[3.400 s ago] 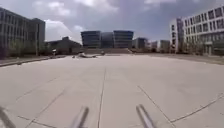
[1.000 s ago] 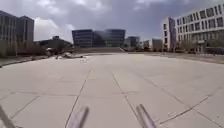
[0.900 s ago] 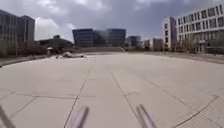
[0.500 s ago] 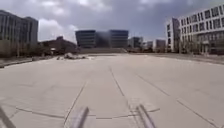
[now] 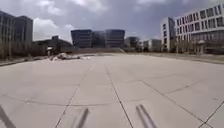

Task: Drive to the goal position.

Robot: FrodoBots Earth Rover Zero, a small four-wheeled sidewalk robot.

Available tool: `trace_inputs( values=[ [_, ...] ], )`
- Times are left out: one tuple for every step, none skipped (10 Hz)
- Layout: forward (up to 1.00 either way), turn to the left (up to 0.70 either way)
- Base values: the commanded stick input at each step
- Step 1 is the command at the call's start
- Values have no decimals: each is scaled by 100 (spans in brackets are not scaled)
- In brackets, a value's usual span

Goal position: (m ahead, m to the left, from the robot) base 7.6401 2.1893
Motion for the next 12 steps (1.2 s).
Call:
trace_inputs(
  values=[
    [100, -7],
    [100, -6],
    [100, -6],
    [100, -6],
    [100, -1],
    [100, 4],
    [100, 4],
    [100, 4],
    [100, 4],
    [100, 4],
    [100, 4],
    [100, 4]
  ],
)
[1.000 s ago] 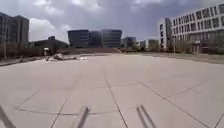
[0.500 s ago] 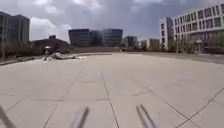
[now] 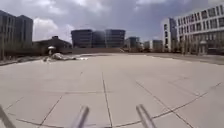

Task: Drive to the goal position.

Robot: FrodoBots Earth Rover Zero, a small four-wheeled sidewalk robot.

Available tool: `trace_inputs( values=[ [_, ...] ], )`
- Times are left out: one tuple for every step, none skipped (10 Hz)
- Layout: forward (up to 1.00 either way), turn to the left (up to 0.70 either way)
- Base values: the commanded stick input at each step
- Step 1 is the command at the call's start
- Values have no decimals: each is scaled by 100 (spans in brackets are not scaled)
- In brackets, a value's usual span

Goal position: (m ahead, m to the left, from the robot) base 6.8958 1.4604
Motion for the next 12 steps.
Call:
trace_inputs(
  values=[
    [100, 4],
    [100, 4],
    [100, 4],
    [100, 4],
    [100, 4],
    [100, 4],
    [100, 4],
    [100, 4],
    [100, 4],
    [100, 4],
    [100, 4],
    [100, 4]
  ],
)
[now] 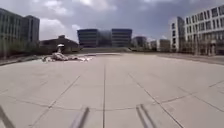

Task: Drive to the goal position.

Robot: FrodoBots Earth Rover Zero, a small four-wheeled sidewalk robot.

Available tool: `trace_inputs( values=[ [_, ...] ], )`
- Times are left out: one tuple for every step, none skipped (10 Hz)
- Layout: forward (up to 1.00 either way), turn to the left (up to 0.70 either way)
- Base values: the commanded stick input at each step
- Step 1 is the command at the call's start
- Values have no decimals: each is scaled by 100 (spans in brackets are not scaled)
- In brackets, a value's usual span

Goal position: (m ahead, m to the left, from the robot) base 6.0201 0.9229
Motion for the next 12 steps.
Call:
trace_inputs(
  values=[
    [100, 4],
    [100, 4],
    [100, 4],
    [100, 4],
    [100, 4],
    [100, 4],
    [100, 4],
    [100, 4],
    [100, 4],
    [100, 4],
    [100, 4],
    [100, 4]
  ],
)
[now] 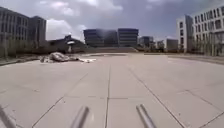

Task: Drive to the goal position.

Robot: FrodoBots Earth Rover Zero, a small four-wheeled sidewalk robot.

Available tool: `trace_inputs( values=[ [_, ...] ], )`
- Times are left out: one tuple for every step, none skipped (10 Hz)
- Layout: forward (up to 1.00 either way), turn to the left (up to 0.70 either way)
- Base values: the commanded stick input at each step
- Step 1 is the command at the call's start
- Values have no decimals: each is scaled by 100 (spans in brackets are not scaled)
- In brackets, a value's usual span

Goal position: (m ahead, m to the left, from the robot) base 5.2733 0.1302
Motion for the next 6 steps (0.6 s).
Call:
trace_inputs(
  values=[
    [100, 4],
    [100, 4],
    [100, 4],
    [100, 4],
    [100, 4],
    [100, 4]
  ],
)
